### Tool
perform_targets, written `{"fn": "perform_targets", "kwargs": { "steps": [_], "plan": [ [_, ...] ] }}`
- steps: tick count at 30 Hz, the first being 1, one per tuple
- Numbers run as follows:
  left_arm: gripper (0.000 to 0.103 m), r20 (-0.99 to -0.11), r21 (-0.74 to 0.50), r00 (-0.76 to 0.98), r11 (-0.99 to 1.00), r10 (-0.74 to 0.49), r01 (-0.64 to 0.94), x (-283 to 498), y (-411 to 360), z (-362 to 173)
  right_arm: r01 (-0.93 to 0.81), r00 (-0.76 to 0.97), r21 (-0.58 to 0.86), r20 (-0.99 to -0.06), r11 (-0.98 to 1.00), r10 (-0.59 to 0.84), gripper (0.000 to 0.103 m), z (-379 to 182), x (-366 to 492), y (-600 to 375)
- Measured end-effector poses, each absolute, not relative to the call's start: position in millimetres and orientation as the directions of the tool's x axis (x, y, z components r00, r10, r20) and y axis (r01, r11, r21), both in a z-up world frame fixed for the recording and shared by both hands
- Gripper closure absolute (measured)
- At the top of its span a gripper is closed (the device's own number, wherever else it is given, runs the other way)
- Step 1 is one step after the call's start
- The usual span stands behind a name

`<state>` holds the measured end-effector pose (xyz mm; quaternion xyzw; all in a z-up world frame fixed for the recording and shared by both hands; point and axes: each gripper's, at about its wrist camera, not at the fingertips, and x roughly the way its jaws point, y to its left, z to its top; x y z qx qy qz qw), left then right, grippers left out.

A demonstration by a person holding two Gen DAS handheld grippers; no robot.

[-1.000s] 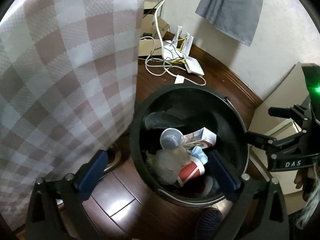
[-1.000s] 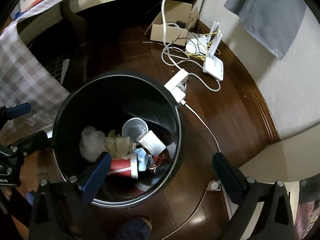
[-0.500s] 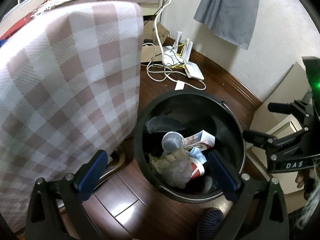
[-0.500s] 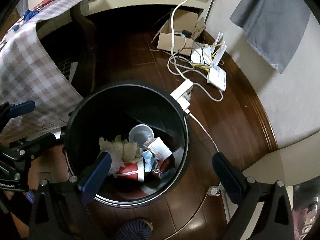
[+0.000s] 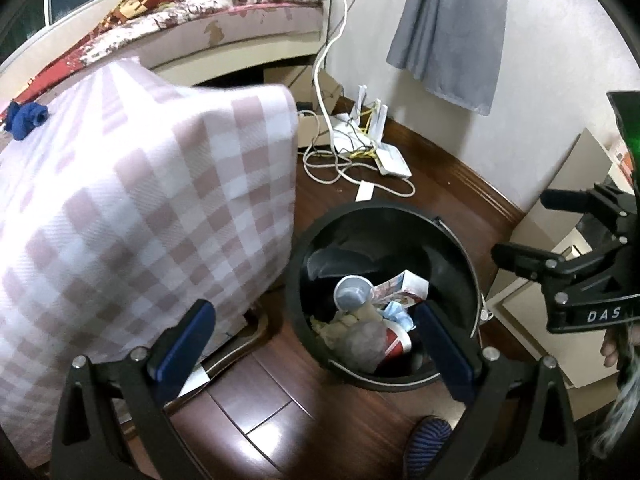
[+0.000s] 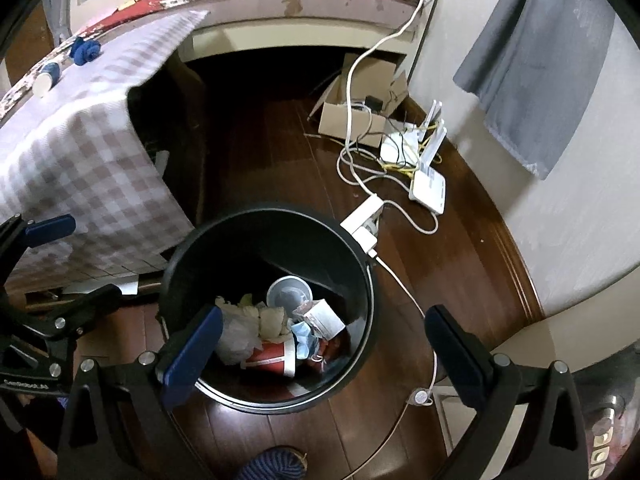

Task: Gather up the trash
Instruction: 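Move both tools back over the bed toward the blue cup and cloth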

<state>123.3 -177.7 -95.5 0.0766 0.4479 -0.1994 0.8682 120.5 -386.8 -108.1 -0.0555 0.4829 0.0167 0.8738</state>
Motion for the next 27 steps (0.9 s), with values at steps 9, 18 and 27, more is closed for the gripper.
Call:
{"fn": "perform_targets", "kwargs": {
  "steps": [9, 18, 27],
  "plan": [
    [0.003, -0.769, -0.038, 0.578, 0.921, -0.275, 0.388, 110.4, -157.3, -60.5, -0.082, 0.586, -0.069, -0.810, 0.994, -0.008, 0.001, -79.0, 110.0, -380.3],
    [0.003, -0.714, -0.038, 0.648, 0.938, -0.266, 0.343, 110.1, -133.9, -25.2, -0.117, 0.649, -0.071, -0.760, 0.991, 0.022, 0.001, -43.4, 118.5, -350.9],
    [0.003, -0.654, -0.051, 0.725, 0.969, -0.216, 0.243, 128.3, -86.6, 5.0, -0.177, 0.718, -0.053, -0.690, 0.983, 0.092, 0.001, -1.4, 141.0, -304.9]
  ]
}}
